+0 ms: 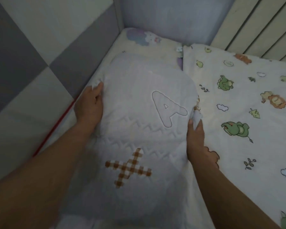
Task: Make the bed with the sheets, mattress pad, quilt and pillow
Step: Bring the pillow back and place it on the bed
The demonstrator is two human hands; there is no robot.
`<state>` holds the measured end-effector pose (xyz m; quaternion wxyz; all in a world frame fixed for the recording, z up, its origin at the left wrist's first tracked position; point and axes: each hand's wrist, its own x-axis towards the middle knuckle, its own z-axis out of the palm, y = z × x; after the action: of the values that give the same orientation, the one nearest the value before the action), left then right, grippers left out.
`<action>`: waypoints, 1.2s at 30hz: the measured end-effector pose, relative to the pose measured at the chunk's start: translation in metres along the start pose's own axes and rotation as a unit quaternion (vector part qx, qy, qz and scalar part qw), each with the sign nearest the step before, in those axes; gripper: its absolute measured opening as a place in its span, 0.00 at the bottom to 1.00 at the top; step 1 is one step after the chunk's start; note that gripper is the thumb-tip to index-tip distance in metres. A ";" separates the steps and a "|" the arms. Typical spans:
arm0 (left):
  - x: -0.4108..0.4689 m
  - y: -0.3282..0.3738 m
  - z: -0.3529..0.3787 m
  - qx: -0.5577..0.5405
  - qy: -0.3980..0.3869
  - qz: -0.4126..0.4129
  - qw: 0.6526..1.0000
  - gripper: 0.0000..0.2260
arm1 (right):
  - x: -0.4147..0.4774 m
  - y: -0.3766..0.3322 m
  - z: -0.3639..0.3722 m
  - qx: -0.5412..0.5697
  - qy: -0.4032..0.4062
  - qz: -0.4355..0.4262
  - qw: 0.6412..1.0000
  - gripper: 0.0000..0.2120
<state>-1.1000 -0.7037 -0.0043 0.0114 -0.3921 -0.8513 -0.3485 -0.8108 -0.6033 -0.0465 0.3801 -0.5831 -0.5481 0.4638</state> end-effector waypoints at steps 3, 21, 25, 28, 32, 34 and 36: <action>0.066 -0.012 -0.007 0.018 -0.011 0.009 1.000 0.18 | 0.030 -0.030 0.048 0.046 -0.004 -0.032 0.998 0.22; 0.035 -0.148 0.098 0.258 -0.318 -0.072 0.909 0.28 | 0.032 0.075 0.205 -0.418 -0.171 -0.079 0.889 0.28; 0.033 -0.137 0.091 0.282 -0.326 -0.073 0.899 0.28 | 0.031 0.070 0.195 -0.414 -0.201 -0.073 0.885 0.28; 0.022 -0.119 0.085 0.297 -0.310 -0.065 0.901 0.27 | 0.026 0.065 0.175 -0.425 -0.247 -0.068 0.868 0.27; -0.008 -0.090 0.078 0.278 -0.295 -0.050 0.913 0.24 | 0.010 0.062 0.145 -0.426 -0.294 -0.062 0.853 0.26; -0.032 -0.075 0.071 0.282 -0.296 -0.026 0.912 0.24 | -0.002 0.062 0.125 -0.432 -0.321 -0.064 0.840 0.26; -0.055 -0.063 0.064 0.292 -0.293 -0.006 0.910 0.24 | -0.014 0.064 0.108 -0.444 -0.352 -0.072 0.821 0.25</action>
<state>-1.0885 -0.7295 -0.1060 -0.1272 -0.4504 -0.8825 0.0464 -0.8951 -0.6315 -0.1357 -0.1063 -0.4448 -0.8316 0.3150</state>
